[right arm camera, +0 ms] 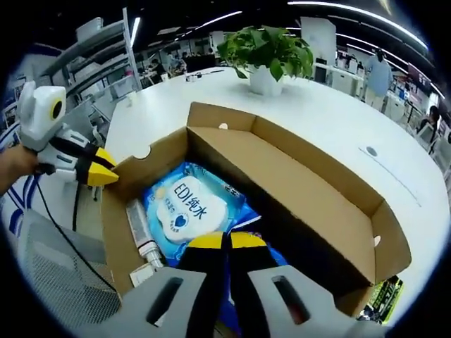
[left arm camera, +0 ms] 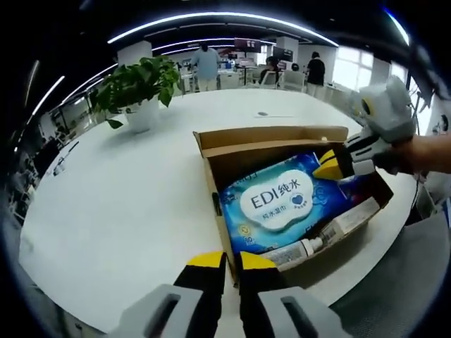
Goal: Operate the shoe box by opening the lid, removing the specified soft item, and placing it in the target area until the item is outside and the box remains undamaged.
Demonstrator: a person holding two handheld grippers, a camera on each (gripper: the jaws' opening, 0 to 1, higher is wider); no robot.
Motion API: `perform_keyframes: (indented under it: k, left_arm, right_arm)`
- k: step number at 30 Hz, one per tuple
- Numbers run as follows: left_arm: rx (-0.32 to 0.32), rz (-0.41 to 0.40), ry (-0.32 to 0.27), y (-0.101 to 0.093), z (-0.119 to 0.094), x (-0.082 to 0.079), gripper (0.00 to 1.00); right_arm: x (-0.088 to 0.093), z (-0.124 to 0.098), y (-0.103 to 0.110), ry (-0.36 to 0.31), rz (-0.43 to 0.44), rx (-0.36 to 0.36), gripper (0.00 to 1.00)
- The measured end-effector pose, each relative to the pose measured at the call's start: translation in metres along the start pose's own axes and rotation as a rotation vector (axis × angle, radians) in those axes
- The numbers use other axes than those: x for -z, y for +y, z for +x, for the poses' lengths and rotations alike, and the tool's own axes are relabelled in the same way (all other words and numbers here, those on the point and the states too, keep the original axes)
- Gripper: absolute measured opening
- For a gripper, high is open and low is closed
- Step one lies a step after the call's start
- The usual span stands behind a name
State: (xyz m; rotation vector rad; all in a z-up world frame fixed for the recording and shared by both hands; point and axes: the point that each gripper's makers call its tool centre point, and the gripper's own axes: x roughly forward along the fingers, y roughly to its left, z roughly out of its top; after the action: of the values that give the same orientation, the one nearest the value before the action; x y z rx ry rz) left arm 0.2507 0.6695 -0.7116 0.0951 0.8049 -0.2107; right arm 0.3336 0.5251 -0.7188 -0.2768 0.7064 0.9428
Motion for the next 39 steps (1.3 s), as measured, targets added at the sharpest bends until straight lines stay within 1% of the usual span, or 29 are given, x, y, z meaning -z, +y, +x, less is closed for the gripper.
perform_keyframes:
  k: [4, 7, 12, 16, 19, 22, 24, 28, 30, 31, 34, 37, 39]
  left_arm:
    - [0.005, 0.011, 0.003, 0.0, 0.0, 0.0, 0.06]
    - [0.006, 0.015, 0.006, 0.0, 0.0, 0.0, 0.06]
    - [0.0, -0.002, 0.025, 0.001, 0.001, -0.001, 0.06]
    - [0.002, 0.026, 0.038, 0.0, 0.0, -0.001, 0.07]
    - [-0.001, 0.081, 0.033, 0.0, -0.001, -0.005, 0.08]
    - [0.011, 0.093, 0.023, -0.004, -0.003, -0.011, 0.13]
    - [0.012, 0.112, 0.01, -0.005, -0.003, -0.017, 0.15]
    - [0.01, 0.168, -0.022, -0.01, -0.005, -0.032, 0.21]
    - [0.007, 0.19, -0.034, -0.013, -0.004, -0.037, 0.22]
    - [0.0, 0.213, -0.04, -0.014, -0.002, -0.04, 0.22]
    - [-0.009, 0.273, -0.036, -0.021, 0.003, -0.042, 0.23]
    - [0.016, 0.301, -0.031, -0.032, 0.007, -0.042, 0.24]
    - [0.047, 0.317, -0.03, -0.041, 0.012, -0.042, 0.24]
  right_arm:
    - [-0.001, -0.008, 0.0, -0.015, 0.008, 0.013, 0.0]
    - [-0.001, -0.015, -0.001, -0.029, -0.001, 0.031, 0.0]
    - [0.001, -0.026, -0.007, -0.051, 0.013, 0.063, 0.0]
    - [0.006, -0.035, -0.015, -0.058, 0.041, 0.088, 0.0]
    - [0.011, -0.042, -0.02, -0.062, 0.056, 0.107, 0.0]
    - [0.014, -0.047, -0.025, -0.064, 0.061, 0.12, 0.0]
    - [0.017, -0.052, -0.029, -0.067, 0.073, 0.133, 0.0]
    - [0.021, -0.058, -0.032, -0.076, 0.106, 0.145, 0.0]
    - [0.022, -0.061, -0.032, -0.081, 0.111, 0.15, 0.0]
    - [0.023, -0.062, -0.032, -0.083, 0.115, 0.153, 0.0]
    - [0.024, -0.065, -0.033, -0.087, 0.114, 0.161, 0.0]
    - [0.026, -0.068, -0.036, -0.086, 0.111, 0.172, 0.0]
    - [0.028, -0.071, -0.038, -0.085, 0.115, 0.177, 0.0]
